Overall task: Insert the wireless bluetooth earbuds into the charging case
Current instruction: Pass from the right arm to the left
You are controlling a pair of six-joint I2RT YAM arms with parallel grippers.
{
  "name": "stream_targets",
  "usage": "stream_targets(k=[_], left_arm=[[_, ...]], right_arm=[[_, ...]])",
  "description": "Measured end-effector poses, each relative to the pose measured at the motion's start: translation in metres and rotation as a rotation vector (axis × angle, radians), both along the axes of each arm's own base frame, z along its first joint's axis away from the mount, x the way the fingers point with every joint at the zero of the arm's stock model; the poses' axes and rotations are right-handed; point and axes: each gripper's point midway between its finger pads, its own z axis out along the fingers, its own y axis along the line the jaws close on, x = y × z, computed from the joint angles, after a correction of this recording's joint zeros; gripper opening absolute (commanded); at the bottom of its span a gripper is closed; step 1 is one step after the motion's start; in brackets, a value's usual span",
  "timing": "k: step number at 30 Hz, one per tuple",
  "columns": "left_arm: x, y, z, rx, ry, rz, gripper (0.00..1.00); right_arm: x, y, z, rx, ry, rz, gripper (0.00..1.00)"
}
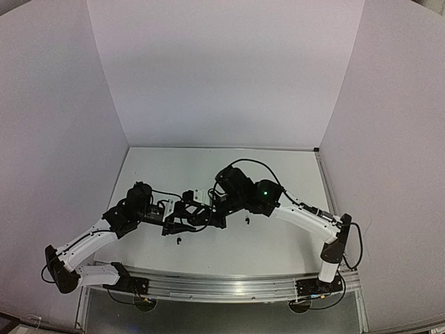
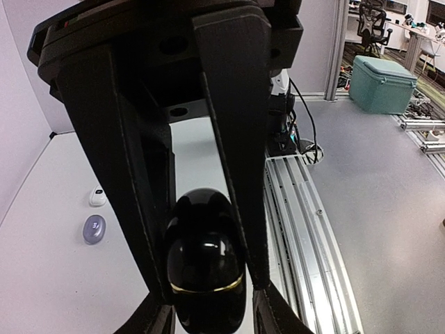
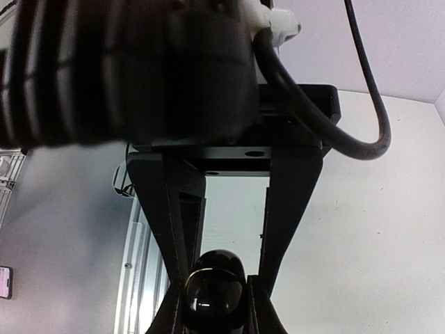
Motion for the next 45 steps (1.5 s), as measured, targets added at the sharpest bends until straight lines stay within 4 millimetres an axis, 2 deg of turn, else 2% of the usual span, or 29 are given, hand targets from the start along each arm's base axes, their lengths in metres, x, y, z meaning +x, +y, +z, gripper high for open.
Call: stream_targets(k=[7, 12, 19, 28, 33, 37, 38, 39, 40, 41, 45], left_arm=[[-0.001, 0.000, 0.000, 0.000, -0.003, -0.005, 0.31], [-0.003, -0.001, 0.003, -0.012, 0.011, -0.019, 0.36], [-0.004, -0.001, 0.004, -0.015, 0.031, -0.018, 0.36], [0.000, 0.000, 0.001, -0.013, 0.057, 0.005, 0.22], [0.003, 0.000, -0.001, -0.008, 0.072, 0.023, 0.02], [0.004, 0.000, -0.001, -0.006, 0.084, 0.036, 0.00], [0.004, 0.001, -0.002, -0.006, 0.086, 0.038, 0.00], [0.004, 0.001, -0.002, -0.006, 0.089, 0.042, 0.00], [0.004, 0.002, -0.002, -0.007, 0.093, 0.047, 0.00], [0.004, 0.002, -0.003, -0.007, 0.095, 0.050, 0.00], [0.003, 0.003, -0.004, -0.013, 0.115, 0.065, 0.00]], right_arm=[[-0.001, 0.001, 0.002, 0.002, 0.003, -0.001, 0.00], [0.000, 0.001, 0.006, 0.010, -0.002, -0.002, 0.00], [0.001, 0.003, 0.006, 0.010, -0.008, -0.002, 0.00], [0.000, 0.008, 0.005, 0.010, 0.007, 0.020, 0.00], [0.000, 0.009, 0.003, 0.003, 0.016, 0.015, 0.00], [0.001, 0.009, 0.002, 0.002, 0.019, 0.014, 0.00], [0.001, 0.009, 0.002, 0.002, 0.021, 0.013, 0.03], [0.001, 0.009, 0.002, 0.001, 0.023, 0.011, 0.09], [0.002, 0.010, 0.001, 0.001, 0.025, 0.010, 0.20], [0.002, 0.010, 0.001, 0.002, 0.028, 0.009, 0.27], [0.004, 0.013, 0.000, 0.004, 0.036, -0.004, 0.48]])
